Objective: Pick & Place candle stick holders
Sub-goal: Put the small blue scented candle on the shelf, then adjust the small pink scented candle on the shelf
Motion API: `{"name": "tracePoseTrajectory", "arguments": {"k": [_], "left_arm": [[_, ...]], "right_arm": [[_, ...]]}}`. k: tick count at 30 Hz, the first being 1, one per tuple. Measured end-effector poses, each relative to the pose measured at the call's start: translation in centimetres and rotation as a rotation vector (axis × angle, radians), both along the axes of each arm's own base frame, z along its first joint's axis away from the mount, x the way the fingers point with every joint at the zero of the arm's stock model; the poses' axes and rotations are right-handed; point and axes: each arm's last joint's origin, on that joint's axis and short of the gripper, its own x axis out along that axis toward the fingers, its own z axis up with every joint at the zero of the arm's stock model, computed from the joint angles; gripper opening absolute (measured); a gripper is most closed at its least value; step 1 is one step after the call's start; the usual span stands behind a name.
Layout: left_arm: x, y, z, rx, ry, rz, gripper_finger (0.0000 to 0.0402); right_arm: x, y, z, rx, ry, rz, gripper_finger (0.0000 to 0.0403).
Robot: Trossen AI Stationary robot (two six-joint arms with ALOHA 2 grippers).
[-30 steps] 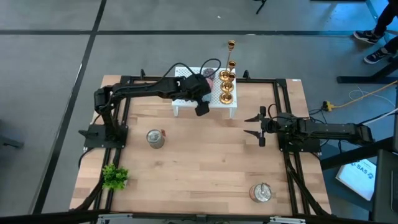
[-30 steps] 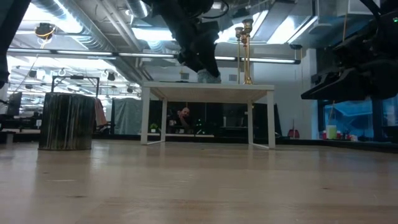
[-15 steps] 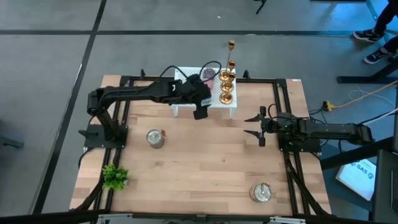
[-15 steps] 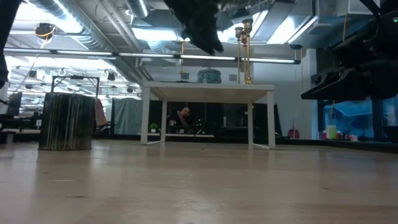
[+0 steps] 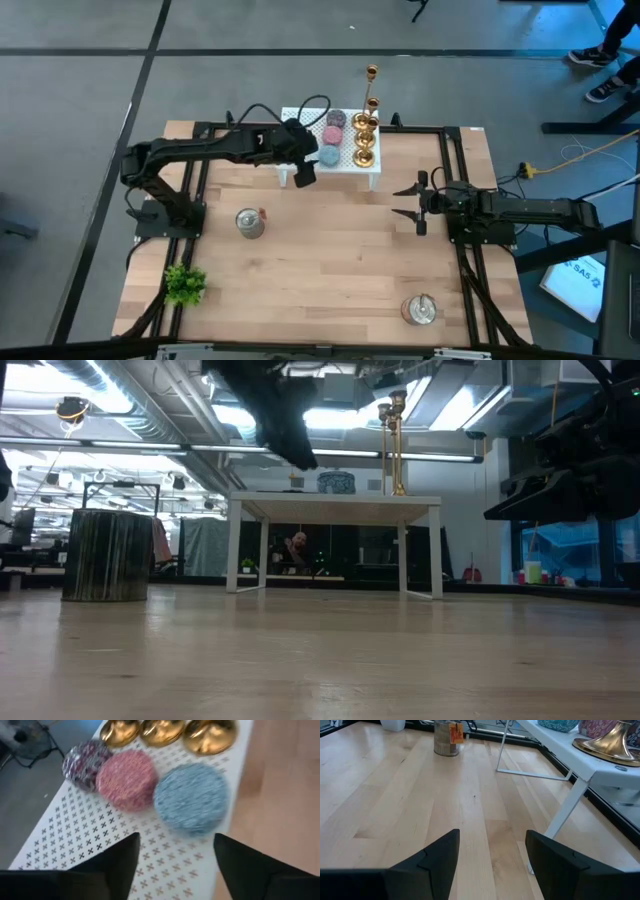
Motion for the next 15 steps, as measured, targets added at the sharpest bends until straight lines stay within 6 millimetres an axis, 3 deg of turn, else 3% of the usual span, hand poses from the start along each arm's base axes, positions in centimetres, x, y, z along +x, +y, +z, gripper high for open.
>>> {"name": "tracePoseTrajectory", "arguments": {"k": [5,15], "left_arm": [[0.5,1.0,-1.8,-0.01,-0.003,0.027,0.018],[1.4,1.3,-2.6,-0.016,-0.019,0.019,0.0075]], "right_arm": [[0.0,0.0,0.0,0.0,0.0,0.0,0.0232],[0.0,0.0,0.0,0.0,0.0,0.0,0.0232]]}}
